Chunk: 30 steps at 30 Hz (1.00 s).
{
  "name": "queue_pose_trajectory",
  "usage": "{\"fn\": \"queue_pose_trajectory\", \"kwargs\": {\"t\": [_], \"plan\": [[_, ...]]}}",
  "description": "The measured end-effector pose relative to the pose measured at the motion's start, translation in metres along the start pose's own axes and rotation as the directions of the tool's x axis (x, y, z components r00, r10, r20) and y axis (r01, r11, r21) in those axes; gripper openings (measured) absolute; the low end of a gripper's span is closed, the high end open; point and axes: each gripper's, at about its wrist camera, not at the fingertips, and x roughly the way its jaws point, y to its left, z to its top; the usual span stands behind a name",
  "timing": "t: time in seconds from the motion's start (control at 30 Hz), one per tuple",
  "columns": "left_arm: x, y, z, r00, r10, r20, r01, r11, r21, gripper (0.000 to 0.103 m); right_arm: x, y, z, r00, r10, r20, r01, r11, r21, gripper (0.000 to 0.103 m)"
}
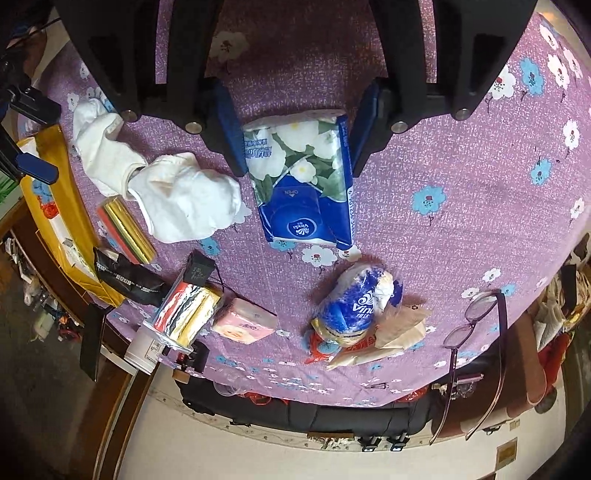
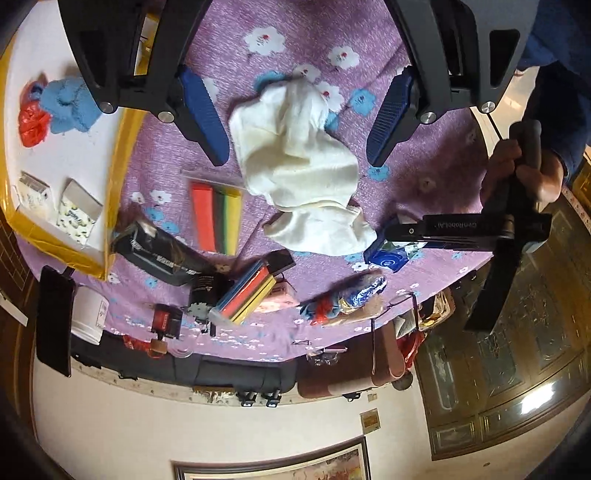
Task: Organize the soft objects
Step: 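Lift the white towel and Vinda pack off the table with both grippers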
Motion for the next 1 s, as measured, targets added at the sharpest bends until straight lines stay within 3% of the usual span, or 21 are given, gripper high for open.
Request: {"fn": "queue_pose_trajectory", "kwargs": {"t": [0.23, 0.3, 0.4, 0.7, 1.0], "plan": [[0.000, -0.006, -0.004, 0.999, 0.019, 0.033, -0.019, 1.000, 0.024, 0.050, 0.035, -0.004, -0.002, 0.995, -0.046, -0.086, 0.049, 0.998, 0.028, 0.077], [-0.002, -0.007, -0.005, 0.999, 0.009, 0.039, -0.010, 1.000, 0.023, 0.048, 0.037, -0.006, -0.004, 0.995, -0.001, -0.096, 0.006, 0.999, 0.053, 0.028], [-0.004, -0.009, -0.006, 0.999, 0.001, 0.048, -0.002, 1.000, 0.025, 0.046, 0.030, -0.002, -0.005, 0.997, -0.007, -0.074, 0.009, 1.000, 0.028, 0.020], [-0.022, -0.025, -0.001, 0.993, -0.045, 0.108, 0.040, 0.998, 0.042, 0.046, -0.012, -0.011, 0.007, 0.994, 0.057, 0.095, -0.065, 0.994, 0.086, 0.020], [-0.030, -0.035, 0.002, 0.991, -0.058, 0.120, 0.051, 0.997, 0.060, 0.046, -0.018, -0.015, 0.006, 0.989, 0.091, 0.116, -0.106, 0.986, 0.130, 0.021]]}}
